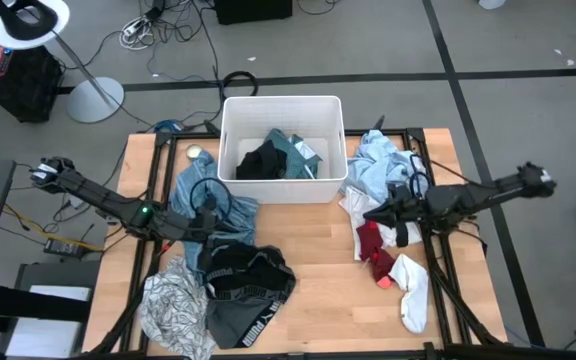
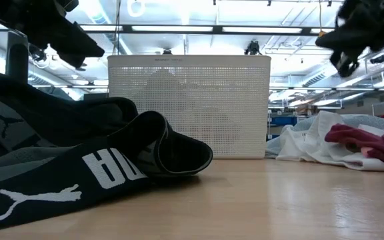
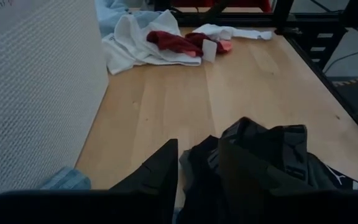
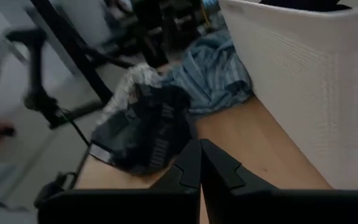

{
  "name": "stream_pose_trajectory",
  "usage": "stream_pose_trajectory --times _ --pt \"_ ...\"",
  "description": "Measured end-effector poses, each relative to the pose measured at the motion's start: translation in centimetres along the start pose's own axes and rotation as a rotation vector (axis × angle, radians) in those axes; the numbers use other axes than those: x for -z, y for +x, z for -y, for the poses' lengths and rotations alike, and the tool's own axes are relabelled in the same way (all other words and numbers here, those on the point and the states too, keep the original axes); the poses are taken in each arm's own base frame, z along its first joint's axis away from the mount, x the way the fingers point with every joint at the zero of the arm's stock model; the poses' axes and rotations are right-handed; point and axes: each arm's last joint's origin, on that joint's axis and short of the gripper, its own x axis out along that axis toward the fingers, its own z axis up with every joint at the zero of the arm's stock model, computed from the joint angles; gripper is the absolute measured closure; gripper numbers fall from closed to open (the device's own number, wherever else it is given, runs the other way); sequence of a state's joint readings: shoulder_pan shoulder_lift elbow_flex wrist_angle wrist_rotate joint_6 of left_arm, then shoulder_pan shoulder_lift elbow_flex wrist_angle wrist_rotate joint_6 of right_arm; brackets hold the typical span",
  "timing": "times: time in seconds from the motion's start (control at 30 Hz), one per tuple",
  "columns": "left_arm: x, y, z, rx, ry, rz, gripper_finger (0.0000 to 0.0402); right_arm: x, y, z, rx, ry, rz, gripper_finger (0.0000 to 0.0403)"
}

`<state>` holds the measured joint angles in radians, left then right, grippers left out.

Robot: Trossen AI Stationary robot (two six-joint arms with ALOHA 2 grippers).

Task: Sort clothes
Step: Put the top red sock into the laundry bin

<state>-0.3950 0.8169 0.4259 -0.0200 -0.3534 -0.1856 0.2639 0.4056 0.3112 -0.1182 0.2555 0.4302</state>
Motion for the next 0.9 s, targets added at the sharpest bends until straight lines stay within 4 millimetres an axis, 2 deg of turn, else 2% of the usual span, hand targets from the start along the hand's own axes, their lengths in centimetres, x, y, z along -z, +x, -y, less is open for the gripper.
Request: stream_pose_trajectory --times 0.13,0.33,0.53,0.67,0.8,0.9 --pt "0.1 0.0 0.0 -0.001 0.004 -0.007 0.0282 -1.9 1.0 -2.8 0.071 -0.064 -0.127 0.0402" --pt "0.1 0.0 0.0 -0.003 0.007 -0.015 0.0282 -3.4 3.3 -7.6 0.201 -0.174 -0.293 0.0402" --pt "0.1 0.0 0.0 0.017 0.024 -0.016 0.0282 -4.3 3.6 -10.9 0.399 -0.068 -0.498 0.0402" --pt "-0.2 0.0 0.1 0.025 0.043 0.017 0.0282 -4.0 3.0 -11.2 0.587 0.046 -0.628 0.0402" --pt "-0.3 0.0 0.1 0.034 0.042 0.028 0.0282 -2.9 2.5 -10.2 0.784 0.18 -0.744 0.0394" --pt "-0.3 0.0 0.1 0.034 0.04 0.031 0.0282 -2.0 2.6 -9.5 0.852 0.237 -0.785 0.0377"
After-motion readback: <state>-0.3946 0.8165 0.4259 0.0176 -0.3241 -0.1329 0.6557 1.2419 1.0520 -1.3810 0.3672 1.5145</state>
